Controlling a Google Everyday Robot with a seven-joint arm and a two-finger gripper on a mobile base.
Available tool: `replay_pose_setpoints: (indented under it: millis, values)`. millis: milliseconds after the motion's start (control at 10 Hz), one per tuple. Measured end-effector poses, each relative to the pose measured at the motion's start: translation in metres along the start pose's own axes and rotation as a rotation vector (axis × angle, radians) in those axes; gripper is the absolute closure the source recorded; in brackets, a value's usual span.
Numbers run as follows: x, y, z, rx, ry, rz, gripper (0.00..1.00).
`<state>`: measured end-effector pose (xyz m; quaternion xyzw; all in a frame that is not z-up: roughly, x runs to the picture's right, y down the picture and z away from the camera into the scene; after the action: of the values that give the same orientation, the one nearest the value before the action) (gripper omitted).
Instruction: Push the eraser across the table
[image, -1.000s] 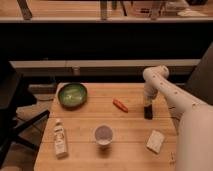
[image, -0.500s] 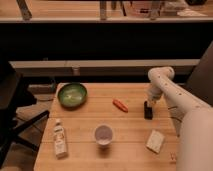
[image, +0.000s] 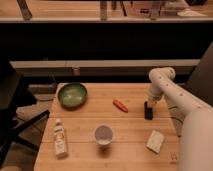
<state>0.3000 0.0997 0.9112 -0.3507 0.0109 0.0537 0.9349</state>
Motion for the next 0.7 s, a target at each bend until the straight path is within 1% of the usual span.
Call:
replay_pose_setpoints:
  millis: [700]
  values:
    - [0.0023, 0.0047, 0.0006, 0.0, -0.001, -0.008, 1.0]
